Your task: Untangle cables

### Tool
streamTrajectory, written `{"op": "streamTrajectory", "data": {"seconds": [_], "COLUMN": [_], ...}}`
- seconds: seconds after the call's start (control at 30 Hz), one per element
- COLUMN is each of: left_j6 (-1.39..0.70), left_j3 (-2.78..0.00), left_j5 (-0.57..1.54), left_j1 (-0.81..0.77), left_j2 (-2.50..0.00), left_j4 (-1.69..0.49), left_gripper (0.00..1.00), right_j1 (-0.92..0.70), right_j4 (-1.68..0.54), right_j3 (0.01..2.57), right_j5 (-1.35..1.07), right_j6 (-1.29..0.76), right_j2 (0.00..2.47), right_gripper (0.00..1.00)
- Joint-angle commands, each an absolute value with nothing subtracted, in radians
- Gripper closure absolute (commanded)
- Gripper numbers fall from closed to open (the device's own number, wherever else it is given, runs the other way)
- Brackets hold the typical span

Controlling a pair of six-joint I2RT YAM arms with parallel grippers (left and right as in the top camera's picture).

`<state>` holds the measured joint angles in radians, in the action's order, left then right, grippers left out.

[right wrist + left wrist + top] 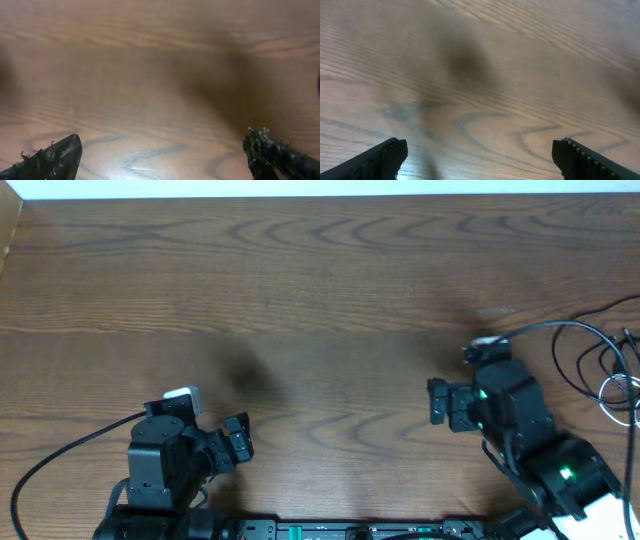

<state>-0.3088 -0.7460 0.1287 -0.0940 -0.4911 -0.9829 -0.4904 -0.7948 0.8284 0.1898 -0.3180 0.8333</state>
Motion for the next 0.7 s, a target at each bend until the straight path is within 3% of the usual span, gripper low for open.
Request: {"op": "streamTrajectory", "data": {"seconds": [0.0,0.67], "left_j6": [-0.292,-0.292], "left_j3": [-0.739,-0.739], "left_j5": [0.131,0.131], "left_j1": [-0.091,-0.091], "left_j2": [-0.488,-0.488], "left_j4": [-0.989,-0.989], "left_gripper": [0.02,0.01], "right_j1": [-0.495,-0.495], "right_j4": [-0.801,-0.809], "right_j3": [0.823,0.823], "right_j5": [0.226,0.228], "right_j6": [-0.336,-0.336], "right_j2": [0.812,0.812], "right_gripper": [0.01,0.01]}}
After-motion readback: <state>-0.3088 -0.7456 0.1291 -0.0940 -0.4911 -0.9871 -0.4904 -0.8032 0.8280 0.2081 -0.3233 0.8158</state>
